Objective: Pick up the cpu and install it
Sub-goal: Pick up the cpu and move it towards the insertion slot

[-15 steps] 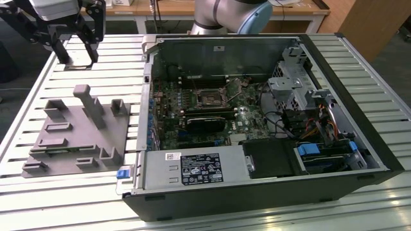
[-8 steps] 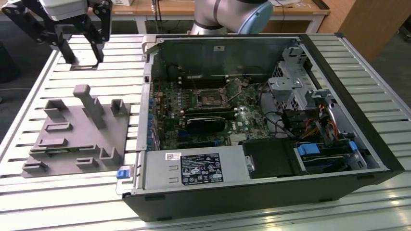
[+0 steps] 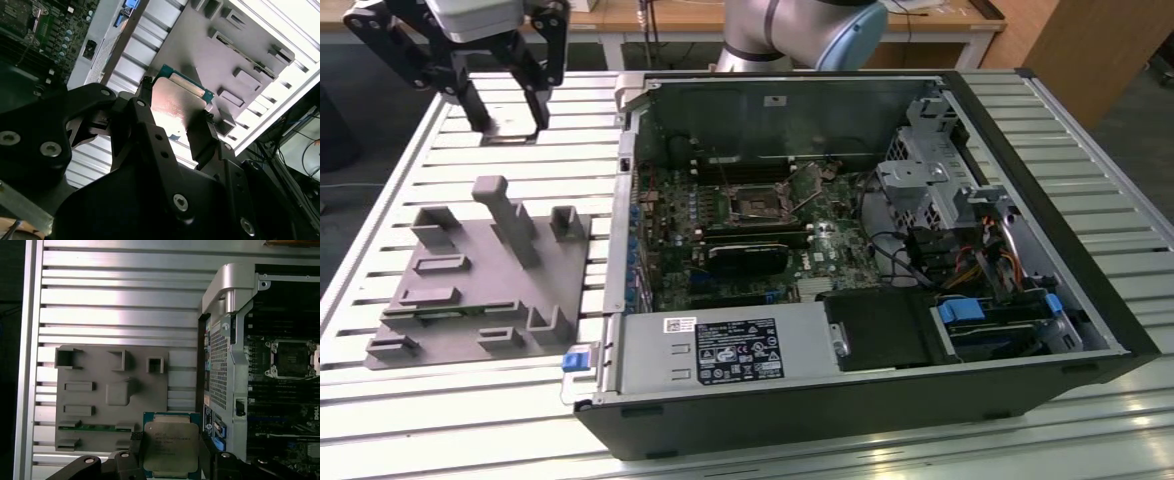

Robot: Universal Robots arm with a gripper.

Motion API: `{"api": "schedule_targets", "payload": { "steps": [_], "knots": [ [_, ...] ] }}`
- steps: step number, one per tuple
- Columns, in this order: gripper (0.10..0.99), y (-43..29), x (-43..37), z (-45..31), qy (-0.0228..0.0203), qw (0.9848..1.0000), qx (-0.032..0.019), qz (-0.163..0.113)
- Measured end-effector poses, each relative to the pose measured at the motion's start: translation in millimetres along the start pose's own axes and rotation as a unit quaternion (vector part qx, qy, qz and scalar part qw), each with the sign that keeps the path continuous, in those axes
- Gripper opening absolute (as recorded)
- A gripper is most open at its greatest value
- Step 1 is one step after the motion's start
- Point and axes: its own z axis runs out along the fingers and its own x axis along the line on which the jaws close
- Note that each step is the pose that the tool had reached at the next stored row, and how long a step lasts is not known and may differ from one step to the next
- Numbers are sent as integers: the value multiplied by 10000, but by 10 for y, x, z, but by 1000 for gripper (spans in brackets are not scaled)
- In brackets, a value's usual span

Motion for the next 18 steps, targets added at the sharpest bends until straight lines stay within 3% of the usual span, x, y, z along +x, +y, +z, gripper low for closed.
{"api": "schedule_targets", "payload": {
  "steps": [12, 18],
  "knots": [
    [529, 0, -220, 0, 0, 10000, 0, 0],
    [529, 10, -414, 4, 0, 10000, 0, 0]
  ]
}}
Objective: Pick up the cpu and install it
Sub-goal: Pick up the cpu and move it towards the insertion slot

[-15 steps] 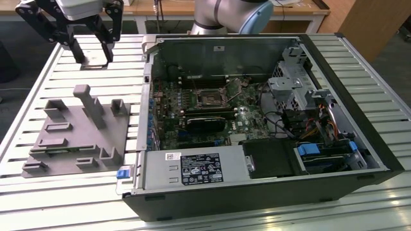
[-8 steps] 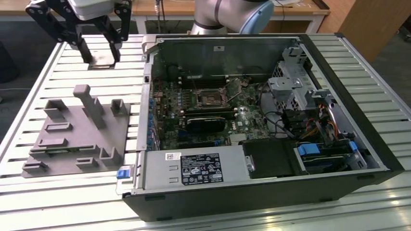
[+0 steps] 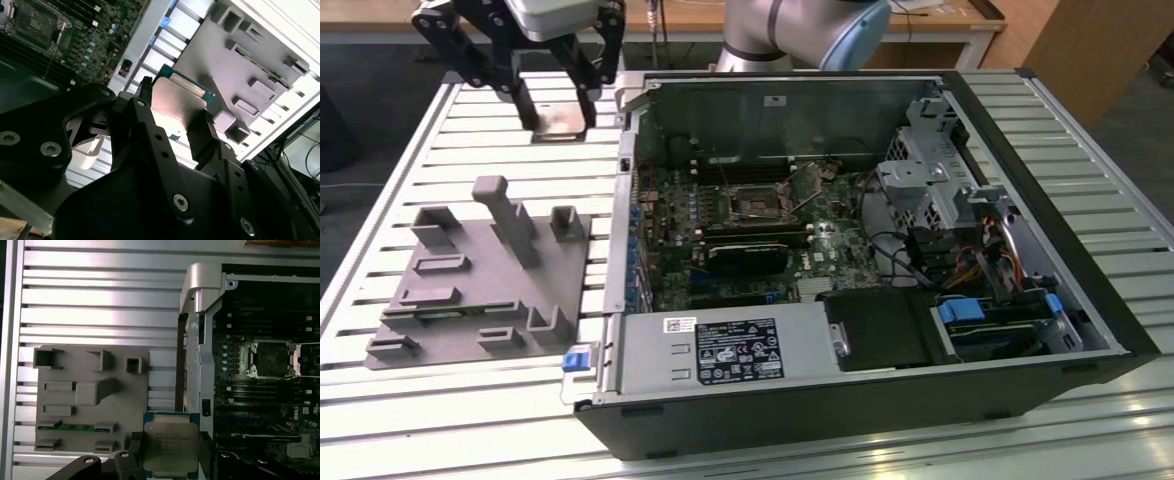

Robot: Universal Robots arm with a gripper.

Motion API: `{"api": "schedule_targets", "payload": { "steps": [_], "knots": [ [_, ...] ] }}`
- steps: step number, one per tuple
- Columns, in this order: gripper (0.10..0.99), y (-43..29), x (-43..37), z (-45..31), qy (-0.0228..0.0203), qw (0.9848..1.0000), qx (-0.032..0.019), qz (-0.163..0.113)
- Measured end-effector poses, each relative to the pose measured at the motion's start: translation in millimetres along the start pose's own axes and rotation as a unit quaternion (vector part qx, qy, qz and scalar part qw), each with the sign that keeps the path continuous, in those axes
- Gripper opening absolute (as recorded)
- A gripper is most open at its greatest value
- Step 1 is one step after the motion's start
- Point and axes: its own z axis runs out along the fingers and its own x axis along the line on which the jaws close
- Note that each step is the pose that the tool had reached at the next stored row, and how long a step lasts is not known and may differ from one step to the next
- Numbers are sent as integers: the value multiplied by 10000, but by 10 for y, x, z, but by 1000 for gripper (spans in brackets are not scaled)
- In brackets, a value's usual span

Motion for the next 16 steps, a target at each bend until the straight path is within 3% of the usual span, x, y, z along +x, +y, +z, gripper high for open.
{"api": "schedule_targets", "payload": {
  "steps": [16],
  "knots": [
    [529, 145, -565, 30, 0, 10000, 0, 0]
  ]
}}
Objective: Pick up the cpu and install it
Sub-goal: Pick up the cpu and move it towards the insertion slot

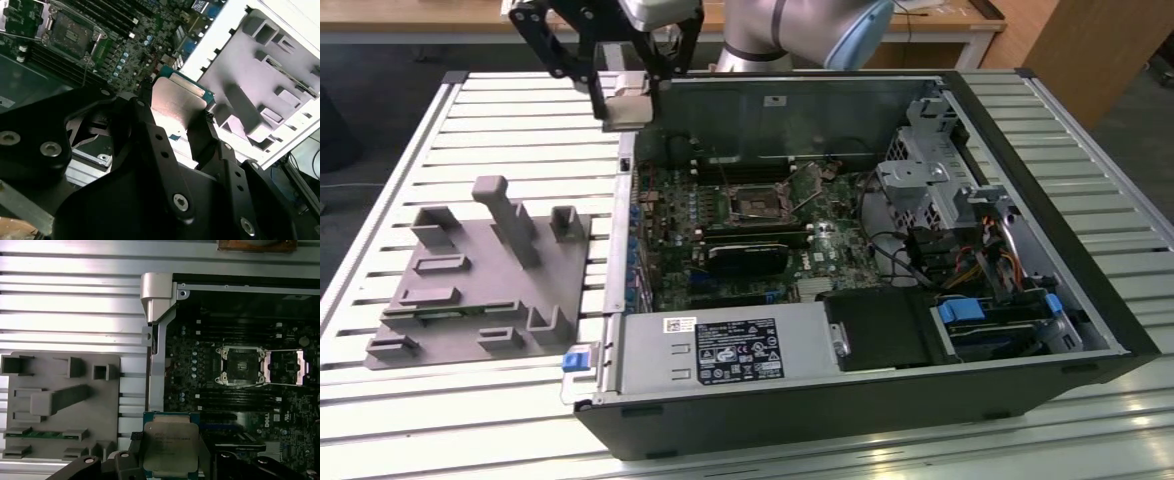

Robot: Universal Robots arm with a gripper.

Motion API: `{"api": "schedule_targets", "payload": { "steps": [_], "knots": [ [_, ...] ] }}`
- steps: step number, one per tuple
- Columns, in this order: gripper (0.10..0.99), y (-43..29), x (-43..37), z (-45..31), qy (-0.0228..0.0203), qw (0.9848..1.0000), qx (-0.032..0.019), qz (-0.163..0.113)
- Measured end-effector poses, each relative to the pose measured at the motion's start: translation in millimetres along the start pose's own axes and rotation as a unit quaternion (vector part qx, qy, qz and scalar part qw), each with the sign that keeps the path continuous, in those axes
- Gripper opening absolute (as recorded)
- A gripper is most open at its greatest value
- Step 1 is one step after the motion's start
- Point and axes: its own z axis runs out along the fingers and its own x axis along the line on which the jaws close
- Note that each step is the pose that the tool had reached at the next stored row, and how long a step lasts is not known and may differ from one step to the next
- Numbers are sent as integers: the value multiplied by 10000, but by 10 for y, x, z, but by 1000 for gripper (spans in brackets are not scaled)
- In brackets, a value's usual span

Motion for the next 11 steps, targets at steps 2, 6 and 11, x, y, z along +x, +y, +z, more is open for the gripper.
{"api": "schedule_targets", "payload": {
  "steps": [2, 6, 11],
  "knots": [
    [529, 22, -63, 3, 0, 10000, 0, -1],
    [529, 63, -185, 9, 0, 10000, 0, 0],
    [529, 101, -314, 14, -4, 10000, 0, -1]
  ]
}}
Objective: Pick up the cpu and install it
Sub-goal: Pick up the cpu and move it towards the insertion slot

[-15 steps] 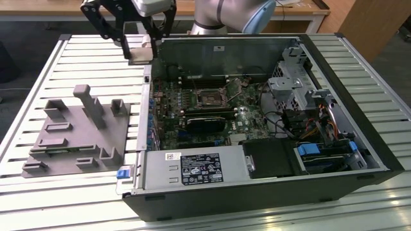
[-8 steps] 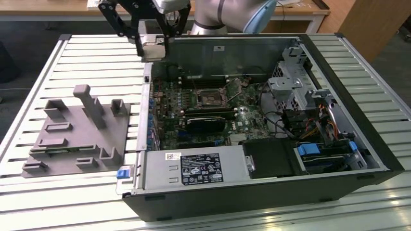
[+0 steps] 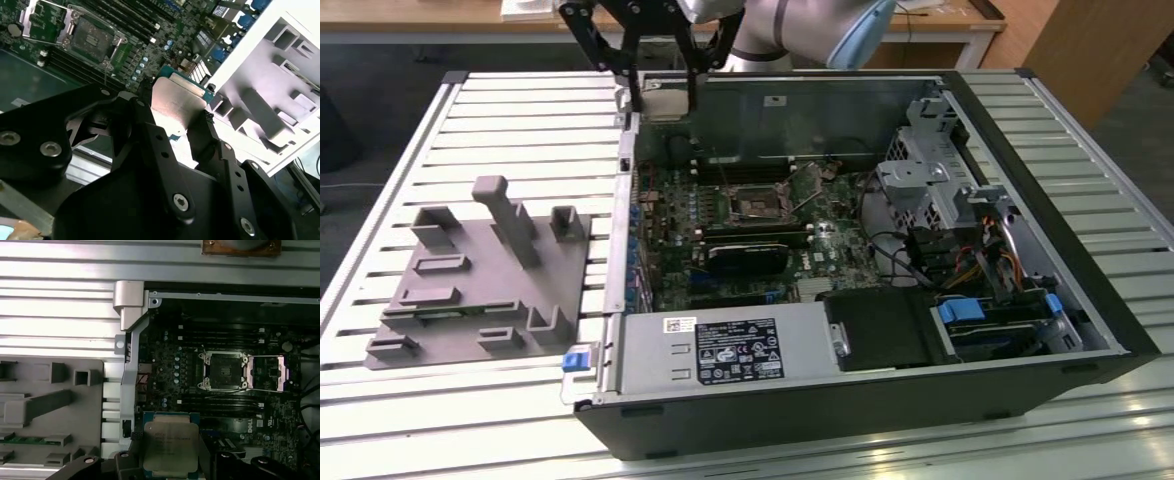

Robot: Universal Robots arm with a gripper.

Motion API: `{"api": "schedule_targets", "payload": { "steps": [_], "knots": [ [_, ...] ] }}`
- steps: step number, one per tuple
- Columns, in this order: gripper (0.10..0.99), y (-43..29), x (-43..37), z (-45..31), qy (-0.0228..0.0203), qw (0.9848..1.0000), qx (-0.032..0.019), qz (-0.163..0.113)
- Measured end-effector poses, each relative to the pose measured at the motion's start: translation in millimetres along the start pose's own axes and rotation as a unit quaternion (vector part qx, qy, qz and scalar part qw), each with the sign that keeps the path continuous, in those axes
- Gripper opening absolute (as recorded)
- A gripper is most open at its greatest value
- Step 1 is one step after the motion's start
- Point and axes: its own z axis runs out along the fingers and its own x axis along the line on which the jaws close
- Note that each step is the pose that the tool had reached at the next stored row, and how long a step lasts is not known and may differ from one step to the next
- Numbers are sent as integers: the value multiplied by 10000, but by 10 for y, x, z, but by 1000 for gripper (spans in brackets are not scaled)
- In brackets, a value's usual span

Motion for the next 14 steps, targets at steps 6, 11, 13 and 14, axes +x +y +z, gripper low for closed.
{"api": "schedule_targets", "payload": {
  "steps": [6, 11, 13, 14],
  "knots": [
    [529, 39, -118, 5, -7, 10000, 0, 0],
    [529, 76, -205, 9, -16, 10000, 0, -1],
    [529, 98, -239, 11, -19, 10000, 0, 0],
    [529, 109, -255, 12, -20, 10000, 1, -1]
  ]
}}
